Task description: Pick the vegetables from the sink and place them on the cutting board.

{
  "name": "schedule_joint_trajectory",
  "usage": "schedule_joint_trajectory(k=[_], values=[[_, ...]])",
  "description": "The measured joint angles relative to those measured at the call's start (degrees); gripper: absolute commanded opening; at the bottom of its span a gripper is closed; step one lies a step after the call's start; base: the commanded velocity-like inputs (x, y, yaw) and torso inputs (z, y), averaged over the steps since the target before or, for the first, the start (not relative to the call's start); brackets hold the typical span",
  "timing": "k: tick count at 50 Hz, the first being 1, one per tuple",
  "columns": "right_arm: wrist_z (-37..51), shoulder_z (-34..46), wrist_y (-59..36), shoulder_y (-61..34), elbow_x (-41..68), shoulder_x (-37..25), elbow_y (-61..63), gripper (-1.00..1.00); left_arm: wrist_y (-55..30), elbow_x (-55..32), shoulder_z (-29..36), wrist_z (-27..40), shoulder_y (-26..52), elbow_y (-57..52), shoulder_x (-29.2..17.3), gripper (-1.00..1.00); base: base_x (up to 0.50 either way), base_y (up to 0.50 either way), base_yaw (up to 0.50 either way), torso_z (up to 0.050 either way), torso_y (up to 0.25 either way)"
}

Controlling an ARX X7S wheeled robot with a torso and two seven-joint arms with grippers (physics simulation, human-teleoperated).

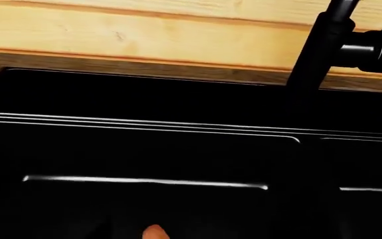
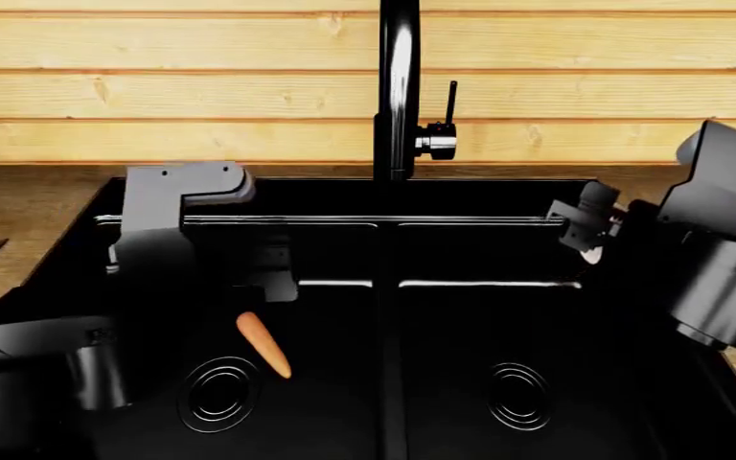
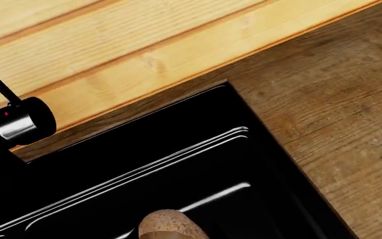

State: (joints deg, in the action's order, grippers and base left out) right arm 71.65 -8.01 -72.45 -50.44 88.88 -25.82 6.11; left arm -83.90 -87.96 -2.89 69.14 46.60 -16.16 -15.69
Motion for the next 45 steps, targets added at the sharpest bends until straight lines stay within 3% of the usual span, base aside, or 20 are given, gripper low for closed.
schedule_joint_trajectory(k=[24, 45], values=[[-0.8, 1.0, 1.2, 0.3, -0.5, -0.4, -0.2, -1.0, 4.3, 5.6, 4.5, -5.2, -4.0, 2.8, -0.4, 1.0, 0.0, 0.0, 0.0, 0.0, 0.0], [-2.5, 2.1, 2.4, 0.5, -1.4, -0.3, -0.8, -1.0, 14.3, 19.2, 11.4, -16.1, -3.0, 12.5, -0.2, 1.0, 0.0, 0.0, 0.0, 0.0, 0.0]])
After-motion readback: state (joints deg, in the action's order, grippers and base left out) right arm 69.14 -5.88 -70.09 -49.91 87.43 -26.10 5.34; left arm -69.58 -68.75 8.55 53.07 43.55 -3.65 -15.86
